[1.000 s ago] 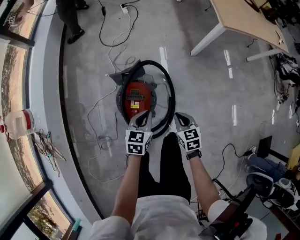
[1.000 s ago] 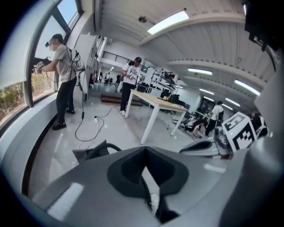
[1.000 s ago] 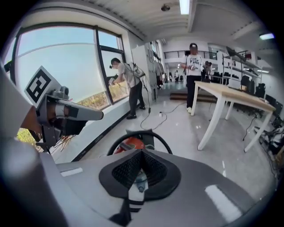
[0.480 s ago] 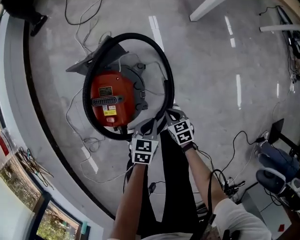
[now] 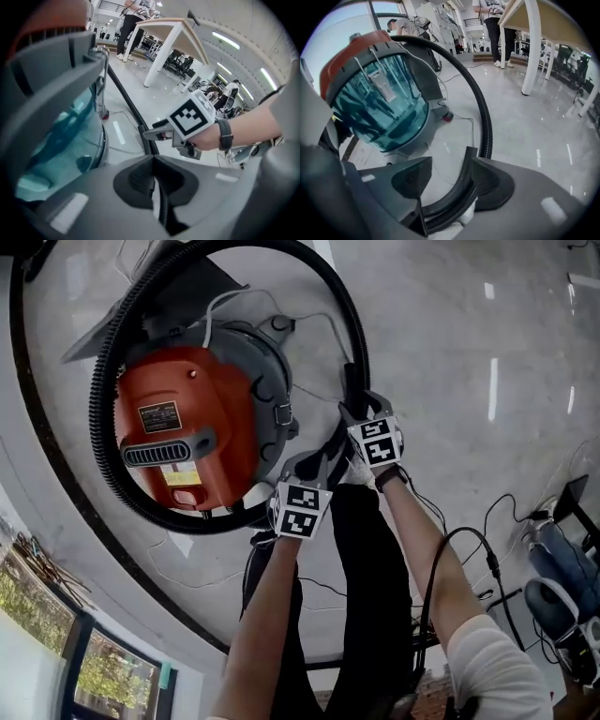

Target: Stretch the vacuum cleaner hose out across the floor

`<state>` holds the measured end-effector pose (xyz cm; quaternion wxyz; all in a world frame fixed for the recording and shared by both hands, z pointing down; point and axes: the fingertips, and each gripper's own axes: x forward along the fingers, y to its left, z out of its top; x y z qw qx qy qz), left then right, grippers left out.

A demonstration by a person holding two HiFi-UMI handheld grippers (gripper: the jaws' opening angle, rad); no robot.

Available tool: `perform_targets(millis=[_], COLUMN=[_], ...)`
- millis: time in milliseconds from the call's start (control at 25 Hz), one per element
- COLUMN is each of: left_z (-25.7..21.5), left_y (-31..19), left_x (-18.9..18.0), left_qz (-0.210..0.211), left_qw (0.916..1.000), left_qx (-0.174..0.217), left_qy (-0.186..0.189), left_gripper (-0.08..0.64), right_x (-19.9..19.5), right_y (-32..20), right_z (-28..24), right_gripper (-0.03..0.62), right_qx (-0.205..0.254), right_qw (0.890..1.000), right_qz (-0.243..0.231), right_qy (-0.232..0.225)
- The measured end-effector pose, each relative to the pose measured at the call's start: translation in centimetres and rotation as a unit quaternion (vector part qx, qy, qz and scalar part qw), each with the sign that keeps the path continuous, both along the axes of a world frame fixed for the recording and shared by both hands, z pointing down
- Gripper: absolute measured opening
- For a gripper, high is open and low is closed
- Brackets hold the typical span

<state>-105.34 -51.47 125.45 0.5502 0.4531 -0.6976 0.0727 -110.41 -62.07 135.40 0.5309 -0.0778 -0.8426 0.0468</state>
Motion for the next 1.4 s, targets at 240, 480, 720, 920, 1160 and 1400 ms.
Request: perform_targets(millis=[240, 480, 720, 920, 1160, 1400], left_z=[4.0, 6.3, 3.1, -4.8, -20.1, -36.3], left_y=[-1.1, -1.7, -1.7, -2.8, -2.3, 2.4], left_x=[-0.4, -0.3, -0.1, -0.4, -1.5, -2.8], left_qz=[-0.030, -0.012, -0.023, -0.018, 0.003, 0.008], left_qw=[0.9994, 0.9998, 0.9996, 0.9995, 0.9975, 0.9903], left_qx=[0.011, 0.007, 0.003, 0.021, 0.064, 0.107], left_qy=[0.010, 0.010, 0.018, 0.014, -0.029, -0.088], left_gripper=[0.002, 0.002, 0.002, 0.002, 0.002, 0.002], right_x=[-2.9, -4.5, -3.2, -1.0, 2.6, 5.2], right_y=[-1.9, -2.8, -4.4, -7.8, -8.0, -3.6], right_z=[7.8, 12.0, 7.1, -5.9, -25.8, -47.0], right_gripper=[0.299, 0.213, 0.147, 0.140, 0.133, 0.133], right_qx=[0.045, 0.083, 0.000, 0.034, 0.104, 0.160], right_qw=[0.999, 0.996, 0.993, 0.986, 0.977, 0.960], right_qz=[-0.014, -0.020, 0.120, 0.154, 0.150, 0.145], right_qy=[-0.005, -0.002, -0.009, -0.051, -0.107, -0.180])
